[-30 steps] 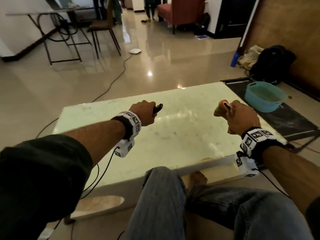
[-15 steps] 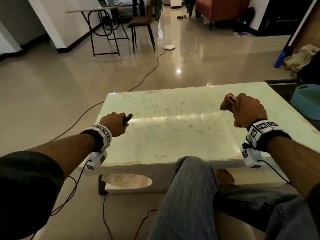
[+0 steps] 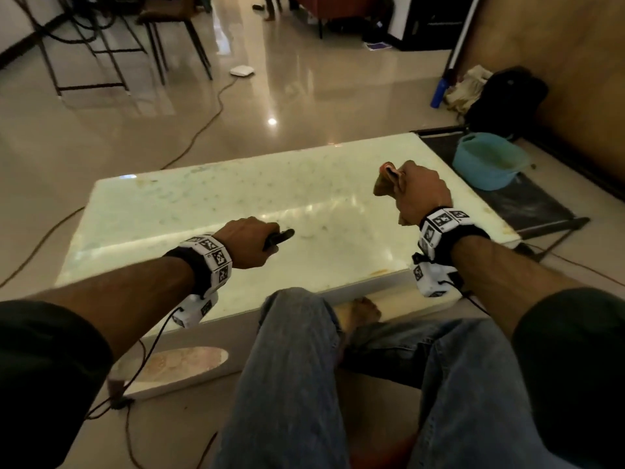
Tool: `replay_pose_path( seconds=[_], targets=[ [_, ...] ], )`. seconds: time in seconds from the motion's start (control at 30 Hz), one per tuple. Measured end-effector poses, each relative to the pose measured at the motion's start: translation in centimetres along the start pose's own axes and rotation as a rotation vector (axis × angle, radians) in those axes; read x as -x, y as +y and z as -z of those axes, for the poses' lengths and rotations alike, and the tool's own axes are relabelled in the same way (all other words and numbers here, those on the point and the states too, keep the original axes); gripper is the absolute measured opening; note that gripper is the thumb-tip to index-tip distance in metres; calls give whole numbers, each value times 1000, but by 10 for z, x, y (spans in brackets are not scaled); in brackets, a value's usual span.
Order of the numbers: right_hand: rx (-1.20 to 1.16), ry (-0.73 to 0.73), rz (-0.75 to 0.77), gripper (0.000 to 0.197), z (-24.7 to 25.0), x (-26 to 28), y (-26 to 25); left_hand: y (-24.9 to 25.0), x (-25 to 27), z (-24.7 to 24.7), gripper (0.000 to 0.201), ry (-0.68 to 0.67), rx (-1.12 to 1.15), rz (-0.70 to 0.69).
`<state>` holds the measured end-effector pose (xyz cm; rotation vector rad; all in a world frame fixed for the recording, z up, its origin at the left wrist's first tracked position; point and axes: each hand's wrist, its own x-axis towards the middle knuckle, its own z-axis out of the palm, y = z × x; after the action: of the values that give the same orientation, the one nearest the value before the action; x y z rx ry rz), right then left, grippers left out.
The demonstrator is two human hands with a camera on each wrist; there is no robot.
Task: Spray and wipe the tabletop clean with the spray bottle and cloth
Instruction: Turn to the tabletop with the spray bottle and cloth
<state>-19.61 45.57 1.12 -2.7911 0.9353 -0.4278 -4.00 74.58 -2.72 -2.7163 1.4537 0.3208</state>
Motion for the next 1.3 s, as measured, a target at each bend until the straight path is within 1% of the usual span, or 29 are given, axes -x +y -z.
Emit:
replay_pose_path(
  seconds=[0.1, 0.2, 0.37, 0.43, 0.57, 0.6, 0.67, 0.77, 0.83, 0.87, 0.97, 1.03, 1.1, 1.2, 1.23, 1.3],
  targets=[
    [27, 7, -47, 21, 7, 2, 26, 55, -40, 19, 9, 75, 57, -101],
    [53, 33, -73, 19, 13, 4, 59, 106, -81, 47, 14, 166, 77, -174],
    [54, 47, -149, 12, 21, 8, 112, 161, -152, 95, 20, 302, 128, -196],
    [78, 40, -172, 11, 24, 10, 129, 173, -176, 114, 25, 349, 168, -181],
    [114, 28, -213, 11, 36, 9, 163, 197, -211, 142, 31, 382, 223, -114],
    [101, 27, -222, 9, 37, 9, 168, 201, -213, 142, 31, 378, 225, -107],
    [63, 21, -252, 9, 40, 8, 182, 217, -215, 135, 28, 347, 242, -138],
    [54, 16, -272, 12, 38, 9, 200, 241, -199, 102, 15, 262, 314, -210],
    [80, 17, -272, 15, 35, 12, 211, 251, -181, 74, 11, 230, 426, -243],
    [88, 14, -274, 15, 32, 14, 217, 254, -171, 61, 11, 241, 519, -241],
    [99, -26, -302, 11, 20, 16, 229, 250, -142, 26, 10, 337, 843, -150],
    [108, -68, -347, 10, 10, 13, 237, 240, -127, 9, 10, 412, 996, -71],
    [133, -95, -397, 17, 1, 10, 245, 225, -116, 0, 12, 491, 1084, -4],
    [168, -45, -417, 25, -14, -5, 253, 196, -117, -9, 15, 597, 1149, 61],
    [174, -21, -404, 27, -18, -9, 254, 187, -120, -10, 16, 618, 1166, 66],
    [181, -37, -385, 28, -30, -19, 254, 174, -129, -9, 11, 650, 1244, 43]
  ],
)
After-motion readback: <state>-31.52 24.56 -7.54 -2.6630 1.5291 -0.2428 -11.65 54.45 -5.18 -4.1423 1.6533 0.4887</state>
